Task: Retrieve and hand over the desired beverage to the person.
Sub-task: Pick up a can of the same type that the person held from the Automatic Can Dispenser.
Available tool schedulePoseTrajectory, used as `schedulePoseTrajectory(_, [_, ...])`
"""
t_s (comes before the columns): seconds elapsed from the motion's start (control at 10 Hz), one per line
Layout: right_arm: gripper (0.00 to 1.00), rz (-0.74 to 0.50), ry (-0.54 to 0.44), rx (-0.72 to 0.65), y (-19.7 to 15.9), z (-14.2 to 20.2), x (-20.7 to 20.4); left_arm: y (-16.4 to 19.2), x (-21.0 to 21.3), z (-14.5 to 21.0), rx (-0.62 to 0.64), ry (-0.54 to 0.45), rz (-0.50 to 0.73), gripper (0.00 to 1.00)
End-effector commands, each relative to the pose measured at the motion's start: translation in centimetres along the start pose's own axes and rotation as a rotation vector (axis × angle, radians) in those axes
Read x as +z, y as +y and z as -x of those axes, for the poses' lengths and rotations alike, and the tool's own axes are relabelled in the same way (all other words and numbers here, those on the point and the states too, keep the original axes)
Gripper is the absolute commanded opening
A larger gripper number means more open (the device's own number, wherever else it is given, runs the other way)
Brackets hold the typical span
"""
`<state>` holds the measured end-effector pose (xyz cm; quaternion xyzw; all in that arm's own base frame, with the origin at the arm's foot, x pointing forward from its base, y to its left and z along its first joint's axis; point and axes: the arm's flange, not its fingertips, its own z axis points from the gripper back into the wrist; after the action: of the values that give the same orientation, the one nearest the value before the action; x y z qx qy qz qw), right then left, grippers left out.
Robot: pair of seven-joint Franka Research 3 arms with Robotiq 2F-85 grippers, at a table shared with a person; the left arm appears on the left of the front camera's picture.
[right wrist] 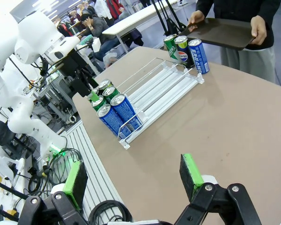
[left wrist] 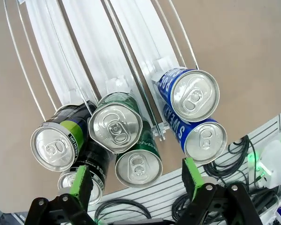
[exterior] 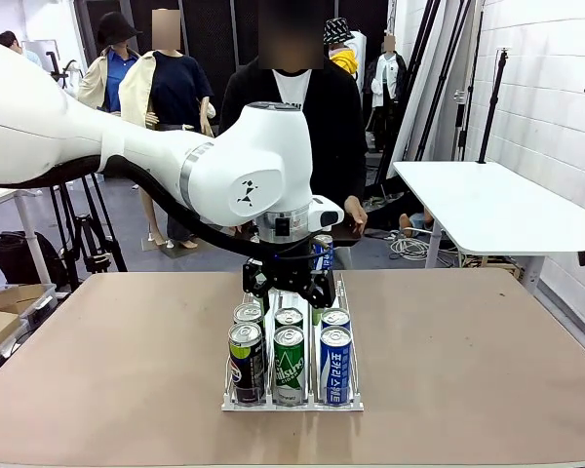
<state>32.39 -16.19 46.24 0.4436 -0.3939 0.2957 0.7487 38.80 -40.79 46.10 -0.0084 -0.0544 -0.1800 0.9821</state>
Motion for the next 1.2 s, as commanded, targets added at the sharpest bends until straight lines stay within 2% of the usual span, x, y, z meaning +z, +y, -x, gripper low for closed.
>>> schedulePoseTrajectory(0.0, [1.00,-0.008,-0.014,0.001,0.0,-0.1,-0.1,-0.4,-0.7,0.3,0.024,0.010,-0.030,1.00])
schedulePoseTrajectory(0.3, [1.00,-0.008,-0.014,0.001,0.0,-0.1,-0.1,-0.2,-1.4,1.0,0.021,0.015,-0.052,1.00])
schedulePoseTrajectory(0.8, [1.00,-0.008,-0.014,0.001,0.0,-0.1,-0.1,-0.4,-3.9,1.4,0.001,0.065,-0.032,1.00])
schedulePoseTrajectory(1.1, [1.00,-0.008,-0.014,0.001,0.0,-0.1,-0.1,-1.3,-3.8,1.4,-0.014,0.069,-0.002,1.00])
